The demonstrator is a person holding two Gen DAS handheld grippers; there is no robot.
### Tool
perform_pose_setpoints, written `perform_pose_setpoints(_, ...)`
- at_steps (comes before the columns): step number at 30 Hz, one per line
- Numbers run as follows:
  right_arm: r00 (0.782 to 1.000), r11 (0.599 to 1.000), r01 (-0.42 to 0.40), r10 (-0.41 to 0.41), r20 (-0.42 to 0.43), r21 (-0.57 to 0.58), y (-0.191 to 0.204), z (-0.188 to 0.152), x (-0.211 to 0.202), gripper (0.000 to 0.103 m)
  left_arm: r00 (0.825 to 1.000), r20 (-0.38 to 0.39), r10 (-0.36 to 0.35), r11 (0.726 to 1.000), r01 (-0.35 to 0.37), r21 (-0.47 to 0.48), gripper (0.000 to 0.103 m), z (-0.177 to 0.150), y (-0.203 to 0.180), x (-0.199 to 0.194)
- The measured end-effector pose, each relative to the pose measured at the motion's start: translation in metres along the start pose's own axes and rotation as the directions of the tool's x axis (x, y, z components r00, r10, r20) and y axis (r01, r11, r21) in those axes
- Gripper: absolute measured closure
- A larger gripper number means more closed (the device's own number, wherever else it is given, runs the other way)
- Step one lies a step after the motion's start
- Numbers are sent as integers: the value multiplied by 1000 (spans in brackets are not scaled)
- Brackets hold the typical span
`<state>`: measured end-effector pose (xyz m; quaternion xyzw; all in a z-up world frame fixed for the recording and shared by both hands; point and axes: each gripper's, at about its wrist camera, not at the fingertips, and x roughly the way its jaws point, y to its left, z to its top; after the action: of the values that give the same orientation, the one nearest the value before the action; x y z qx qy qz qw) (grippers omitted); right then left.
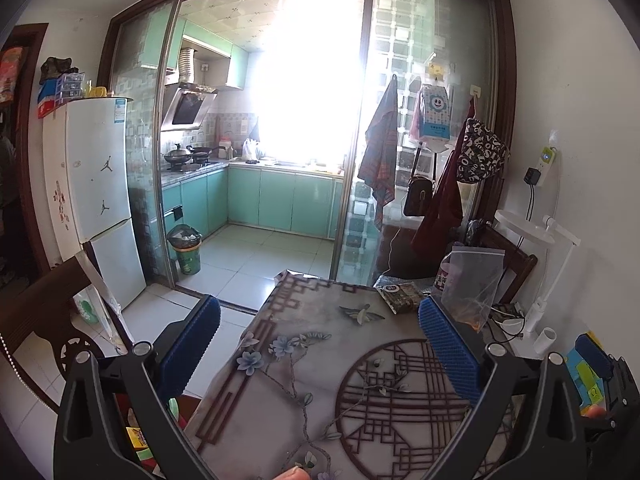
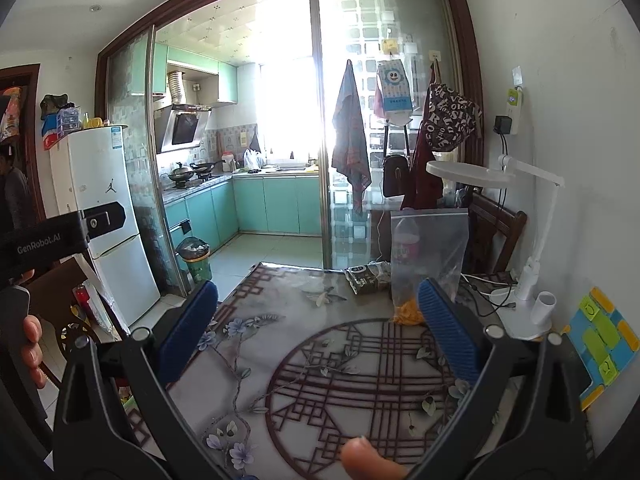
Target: Collect trash
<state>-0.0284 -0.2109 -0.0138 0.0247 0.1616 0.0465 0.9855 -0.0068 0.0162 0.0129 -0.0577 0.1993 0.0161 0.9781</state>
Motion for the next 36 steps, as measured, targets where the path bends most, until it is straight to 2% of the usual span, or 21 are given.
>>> perform_pose_setpoints(23, 1000, 1000, -6, 6, -28, 2, -1, -4, 8, 4, 999, -19, 45, 999, -45, -14, 8, -1, 6, 7)
perform_pose_setpoints(36, 999, 1000, -2, 3, -53, 21, -10, -9, 14, 4, 998, -34, 48, 999, -48, -3, 8, -3, 1, 12)
